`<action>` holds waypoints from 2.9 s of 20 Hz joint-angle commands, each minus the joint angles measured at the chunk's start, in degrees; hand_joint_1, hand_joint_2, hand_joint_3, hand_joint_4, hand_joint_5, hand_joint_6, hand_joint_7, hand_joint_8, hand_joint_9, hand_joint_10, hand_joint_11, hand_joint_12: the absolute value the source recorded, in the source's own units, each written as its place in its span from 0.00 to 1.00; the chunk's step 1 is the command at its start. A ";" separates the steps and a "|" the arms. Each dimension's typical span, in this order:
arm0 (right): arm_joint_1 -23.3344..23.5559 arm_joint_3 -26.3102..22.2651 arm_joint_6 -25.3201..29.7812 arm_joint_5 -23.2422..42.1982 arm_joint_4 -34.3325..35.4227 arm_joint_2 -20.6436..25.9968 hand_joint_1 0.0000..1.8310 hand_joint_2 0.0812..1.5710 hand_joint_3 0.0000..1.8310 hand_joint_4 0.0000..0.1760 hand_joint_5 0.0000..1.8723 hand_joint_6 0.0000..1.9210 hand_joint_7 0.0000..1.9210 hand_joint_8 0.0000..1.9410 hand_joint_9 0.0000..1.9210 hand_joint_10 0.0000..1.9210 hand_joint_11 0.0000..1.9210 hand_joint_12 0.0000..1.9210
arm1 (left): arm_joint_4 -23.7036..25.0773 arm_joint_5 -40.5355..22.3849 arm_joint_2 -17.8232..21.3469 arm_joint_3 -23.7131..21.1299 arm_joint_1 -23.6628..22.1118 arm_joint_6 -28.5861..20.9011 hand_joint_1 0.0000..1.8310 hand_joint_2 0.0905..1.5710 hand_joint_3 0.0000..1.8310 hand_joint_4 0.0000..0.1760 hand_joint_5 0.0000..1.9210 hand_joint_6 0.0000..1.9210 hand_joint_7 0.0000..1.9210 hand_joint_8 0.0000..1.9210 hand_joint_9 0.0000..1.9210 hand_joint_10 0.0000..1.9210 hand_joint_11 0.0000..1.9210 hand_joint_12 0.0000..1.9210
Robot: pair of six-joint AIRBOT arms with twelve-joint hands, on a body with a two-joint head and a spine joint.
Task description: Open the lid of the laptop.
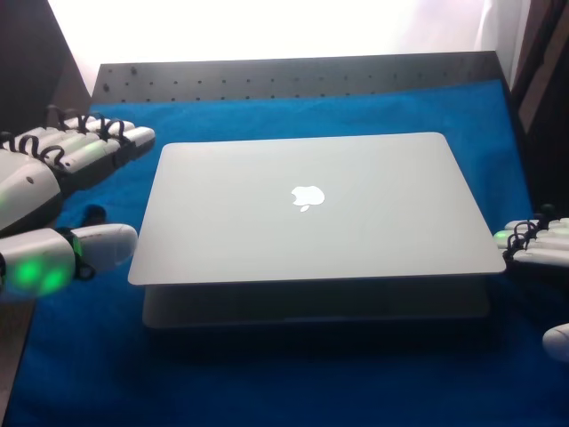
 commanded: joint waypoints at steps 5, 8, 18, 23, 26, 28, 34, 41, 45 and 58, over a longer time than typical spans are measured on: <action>4.10 -0.45 0.97 4.34 -3.93 0.51 0.00 0.87 0.01 0.00 0.00 0.00 0.00 0.00 0.00 0.00 0.00 0.00 | -0.68 -5.92 -0.28 0.16 -0.62 -0.14 0.00 0.93 0.00 0.00 0.00 0.00 0.00 0.00 0.00 0.00 0.00 0.00; 4.73 -0.36 0.94 2.43 -5.95 0.47 0.00 0.87 0.01 0.00 0.00 0.00 0.00 0.00 0.00 0.00 0.00 0.00 | -0.62 -5.37 -0.62 0.27 -0.63 -0.13 0.00 0.95 0.01 0.00 0.00 0.00 0.00 0.00 0.00 0.00 0.00 0.00; 16.62 -1.08 0.91 -6.33 -21.44 -0.58 0.00 0.87 0.00 0.00 0.00 0.00 0.00 0.00 0.00 0.00 0.00 0.00 | -0.89 -4.78 -0.79 0.30 -0.38 -0.13 0.00 0.97 0.01 0.00 0.00 0.00 0.00 0.00 0.00 0.00 0.00 0.00; 16.66 -1.38 0.91 -3.83 -19.10 -0.36 0.00 0.89 0.01 0.00 0.00 0.00 0.00 0.00 0.00 0.00 0.00 0.00 | -1.42 -5.15 -0.81 0.20 0.24 -0.14 0.00 0.99 0.01 0.00 0.00 0.00 0.00 0.00 0.00 0.00 0.00 0.00; 16.64 -1.87 0.91 -2.79 -18.86 -1.17 0.00 0.88 0.00 0.00 0.00 0.00 0.00 0.00 0.00 0.00 0.00 0.00 | -1.68 -5.47 -0.79 0.13 0.47 -0.15 0.00 0.99 0.01 0.00 0.00 0.00 0.00 0.00 0.00 0.00 0.00 0.00; 16.62 -1.85 0.91 -2.71 -18.92 -2.63 0.05 0.86 0.00 0.00 0.00 0.00 0.00 0.00 0.00 0.00 0.00 0.00 | -1.46 -5.36 -0.79 0.05 0.47 -0.15 0.00 0.98 0.01 0.00 0.00 0.00 0.00 0.00 0.00 0.00 0.00 0.00; 14.71 -0.76 0.92 -4.06 -19.67 -5.16 0.00 0.88 0.00 0.00 0.00 0.00 0.00 0.00 0.00 0.00 0.00 0.00 | -0.18 -4.55 -1.86 0.26 -0.13 -0.20 0.00 0.94 0.00 0.00 0.00 0.00 0.00 0.00 0.00 0.00 0.00 0.00; 13.07 -0.77 0.97 -5.96 -21.37 -5.14 0.00 0.88 0.00 0.00 0.00 0.00 0.00 0.00 0.00 0.00 0.00 0.00 | 6.59 0.33 -5.03 1.92 -4.30 -3.11 0.14 0.79 0.00 0.00 0.00 0.00 0.00 0.00 0.00 0.00 0.00 0.00; 13.08 -0.73 0.97 -6.02 -21.37 -4.98 0.00 0.89 0.00 0.00 0.00 0.00 0.00 0.00 0.00 0.00 0.00 0.00 | 12.11 5.02 -8.50 3.01 -8.61 -3.37 0.43 0.57 0.00 0.00 0.00 0.00 0.00 0.00 0.00 0.00 0.00 0.00; 13.07 -0.91 0.98 -6.15 -21.38 -4.60 0.00 0.88 0.00 0.00 0.00 0.00 0.00 0.00 0.00 0.00 0.00 0.00 | 11.80 17.64 -18.72 9.89 -22.82 10.14 0.72 0.56 0.00 0.00 0.00 0.00 0.00 0.00 0.00 0.00 0.00 0.00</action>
